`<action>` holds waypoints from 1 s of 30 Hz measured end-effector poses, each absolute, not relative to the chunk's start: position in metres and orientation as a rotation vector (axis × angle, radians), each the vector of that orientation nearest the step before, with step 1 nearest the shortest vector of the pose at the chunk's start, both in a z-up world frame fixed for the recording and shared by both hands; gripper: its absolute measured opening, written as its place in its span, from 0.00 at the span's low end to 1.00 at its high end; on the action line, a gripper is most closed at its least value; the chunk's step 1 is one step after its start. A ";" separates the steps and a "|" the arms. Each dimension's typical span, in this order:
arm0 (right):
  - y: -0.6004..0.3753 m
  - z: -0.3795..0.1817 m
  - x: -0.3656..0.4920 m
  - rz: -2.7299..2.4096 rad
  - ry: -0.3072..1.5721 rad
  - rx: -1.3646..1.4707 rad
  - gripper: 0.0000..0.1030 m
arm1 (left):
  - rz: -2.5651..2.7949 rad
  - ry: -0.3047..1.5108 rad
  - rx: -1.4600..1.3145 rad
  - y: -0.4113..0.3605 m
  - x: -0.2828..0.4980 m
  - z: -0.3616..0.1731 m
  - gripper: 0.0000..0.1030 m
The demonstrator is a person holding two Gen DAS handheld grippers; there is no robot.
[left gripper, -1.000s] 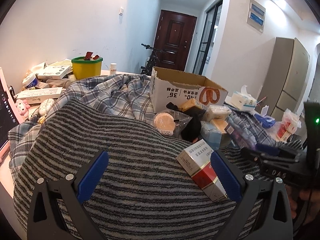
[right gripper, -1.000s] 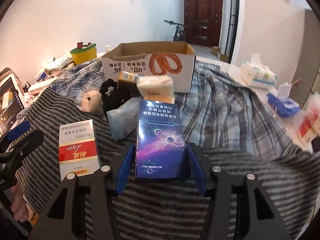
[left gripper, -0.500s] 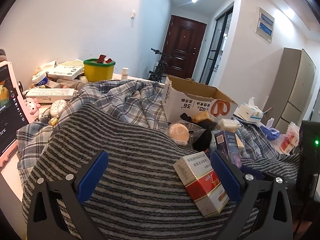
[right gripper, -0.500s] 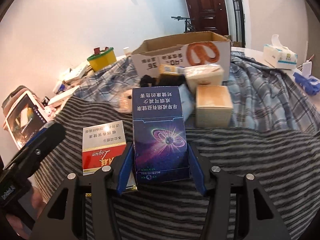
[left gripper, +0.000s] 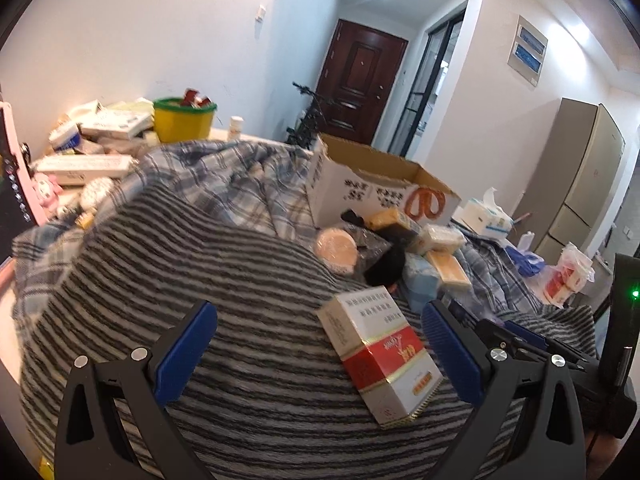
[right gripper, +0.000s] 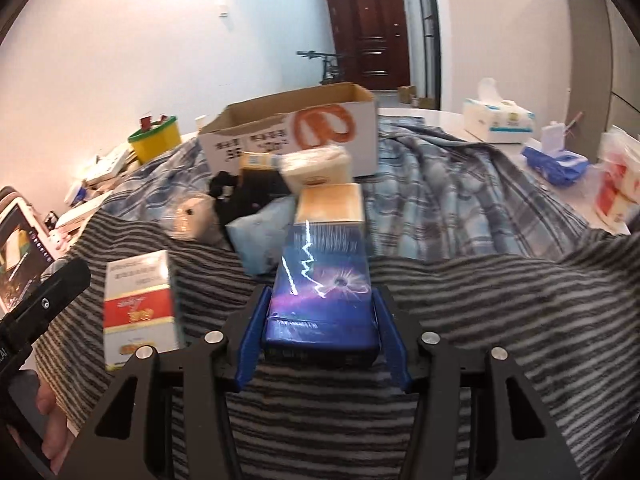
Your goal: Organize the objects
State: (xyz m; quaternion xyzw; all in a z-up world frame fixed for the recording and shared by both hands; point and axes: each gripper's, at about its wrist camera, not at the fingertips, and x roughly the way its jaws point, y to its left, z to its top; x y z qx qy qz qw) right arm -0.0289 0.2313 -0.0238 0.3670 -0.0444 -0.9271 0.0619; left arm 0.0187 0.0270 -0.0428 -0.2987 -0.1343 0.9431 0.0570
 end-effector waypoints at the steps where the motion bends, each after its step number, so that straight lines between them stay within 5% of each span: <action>1: 0.233 -0.026 -0.029 -2.804 -0.136 1.117 0.49 | 2.855 -0.402 -0.913 0.029 0.018 -0.044 1.00; 30: 0.246 -0.030 -0.029 -2.810 -0.148 1.104 0.63 | 2.805 -0.451 -1.006 0.056 0.014 -0.058 1.00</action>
